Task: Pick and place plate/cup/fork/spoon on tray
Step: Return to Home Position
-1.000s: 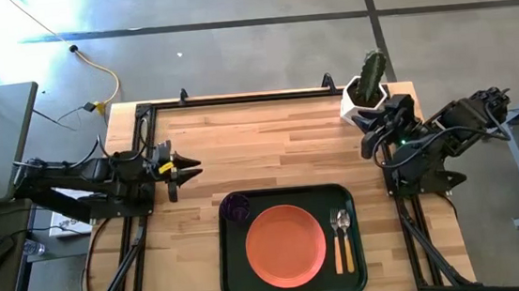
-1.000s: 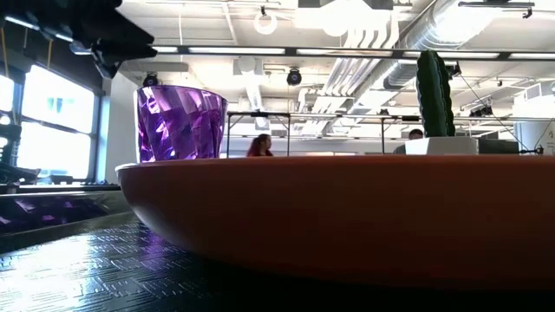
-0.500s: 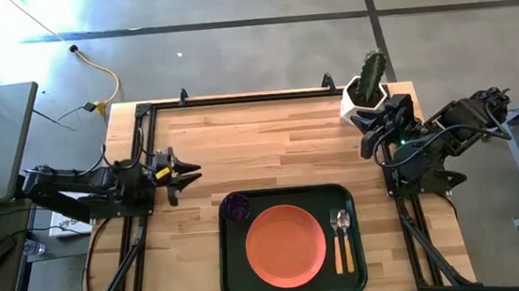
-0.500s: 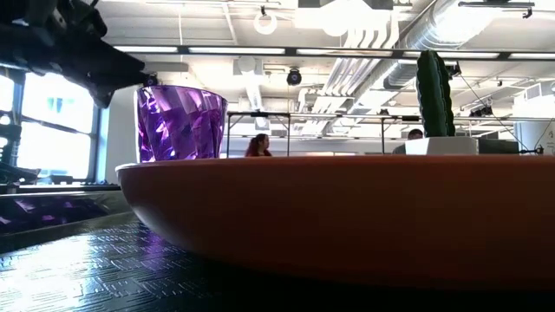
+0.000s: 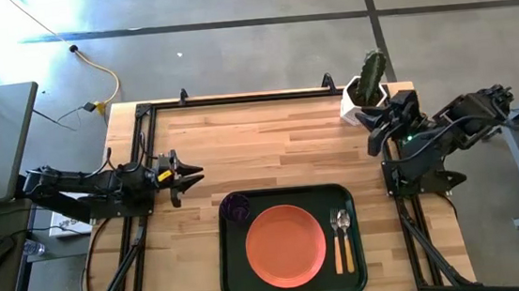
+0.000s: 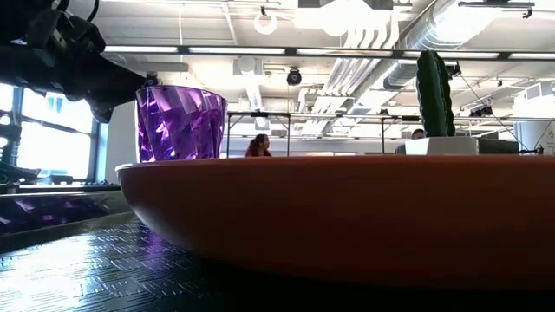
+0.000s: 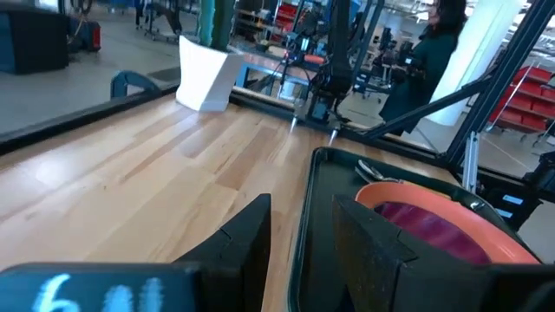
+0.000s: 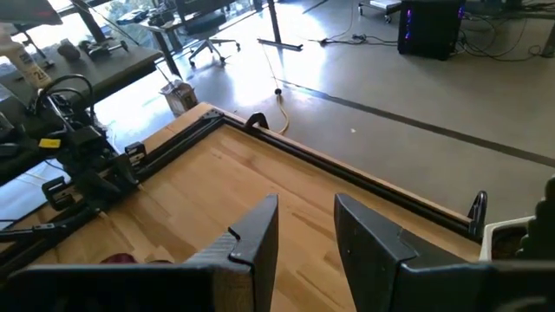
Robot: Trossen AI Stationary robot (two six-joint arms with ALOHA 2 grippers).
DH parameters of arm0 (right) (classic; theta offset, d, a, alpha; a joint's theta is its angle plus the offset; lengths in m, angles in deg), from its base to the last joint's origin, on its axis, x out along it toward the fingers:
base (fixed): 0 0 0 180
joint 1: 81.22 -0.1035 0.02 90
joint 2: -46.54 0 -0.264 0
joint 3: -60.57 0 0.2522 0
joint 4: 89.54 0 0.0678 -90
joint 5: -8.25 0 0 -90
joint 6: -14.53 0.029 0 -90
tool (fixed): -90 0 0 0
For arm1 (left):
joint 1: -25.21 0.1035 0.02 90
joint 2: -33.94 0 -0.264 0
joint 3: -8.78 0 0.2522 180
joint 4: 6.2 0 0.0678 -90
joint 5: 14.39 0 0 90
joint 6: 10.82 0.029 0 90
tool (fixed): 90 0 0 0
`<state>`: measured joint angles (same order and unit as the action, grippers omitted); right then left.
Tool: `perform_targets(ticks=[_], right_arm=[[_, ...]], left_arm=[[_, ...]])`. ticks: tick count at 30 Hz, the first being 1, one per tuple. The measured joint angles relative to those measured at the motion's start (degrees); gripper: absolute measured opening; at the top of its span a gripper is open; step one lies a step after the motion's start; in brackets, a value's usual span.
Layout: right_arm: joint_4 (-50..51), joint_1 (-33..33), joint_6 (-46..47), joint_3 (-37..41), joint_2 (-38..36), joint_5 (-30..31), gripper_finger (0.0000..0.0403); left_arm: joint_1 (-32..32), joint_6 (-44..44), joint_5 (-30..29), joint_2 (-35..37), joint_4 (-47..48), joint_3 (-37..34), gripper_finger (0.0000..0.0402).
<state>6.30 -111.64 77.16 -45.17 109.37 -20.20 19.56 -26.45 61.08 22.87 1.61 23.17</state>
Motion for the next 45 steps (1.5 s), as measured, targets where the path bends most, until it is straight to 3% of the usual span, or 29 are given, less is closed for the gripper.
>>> perform_targets(ticks=[11, 17, 34, 39, 45], right_arm=[[7.8, 0.0, -2.8, 0.3, -8.2, 0.0, 0.0105], [5.6, -1.3, -1.1, 12.6, -15.2, -0.5, 0.0105], [-30.8, -6.3, -7.7, 47.3, -38.1, -2.5, 0.0105], [-41.9, -6.3, -11.1, 56.1, -42.9, -5.3, 0.0105], [-57.0, -6.3, -21.9, 63.5, -46.5, -11.5, 0.0105]], left_arm=[[0.0, 1.3, -0.2, 0.0, 0.1, 0.0, 0.0115], [0.0, 1.3, -0.2, 0.0, 0.1, 0.0, 0.0115], [0.0, 1.3, -0.2, 0.0, 0.2, 0.1, 0.0115], [0.0, 1.3, -0.2, 0.0, 0.2, 0.1, 0.0115], [0.0, 1.3, -0.2, 0.0, 0.2, 0.1, 0.0115]])
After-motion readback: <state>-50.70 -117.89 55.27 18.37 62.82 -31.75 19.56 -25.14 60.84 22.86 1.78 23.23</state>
